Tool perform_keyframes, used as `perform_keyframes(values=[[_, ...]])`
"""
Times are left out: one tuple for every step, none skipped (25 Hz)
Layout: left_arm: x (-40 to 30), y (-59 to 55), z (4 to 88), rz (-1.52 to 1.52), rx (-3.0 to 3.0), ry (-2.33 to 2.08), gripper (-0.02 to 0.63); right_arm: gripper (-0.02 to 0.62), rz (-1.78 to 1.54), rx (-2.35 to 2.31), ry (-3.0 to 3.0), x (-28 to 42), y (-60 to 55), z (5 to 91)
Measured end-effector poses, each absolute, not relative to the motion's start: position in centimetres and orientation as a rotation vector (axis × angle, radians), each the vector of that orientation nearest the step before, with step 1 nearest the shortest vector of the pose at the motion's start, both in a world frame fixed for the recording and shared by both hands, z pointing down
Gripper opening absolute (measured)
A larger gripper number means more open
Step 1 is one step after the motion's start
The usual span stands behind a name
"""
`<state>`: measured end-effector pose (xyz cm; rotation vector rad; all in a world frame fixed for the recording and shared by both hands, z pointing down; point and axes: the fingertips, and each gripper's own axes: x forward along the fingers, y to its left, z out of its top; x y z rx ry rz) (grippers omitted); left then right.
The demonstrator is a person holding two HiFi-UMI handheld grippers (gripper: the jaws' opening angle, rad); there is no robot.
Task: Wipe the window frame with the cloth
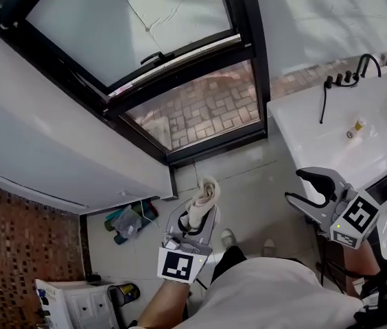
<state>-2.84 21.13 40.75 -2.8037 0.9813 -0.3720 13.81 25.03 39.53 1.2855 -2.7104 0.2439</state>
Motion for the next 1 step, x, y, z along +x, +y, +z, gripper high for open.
perform_keyframes(values=[[-2.84, 21.30, 40.82, -0.376, -2.810, 0.975, 0.103, 0.206, 0.251, 1.288, -2.707, 13.73, 25.22, 39.58]])
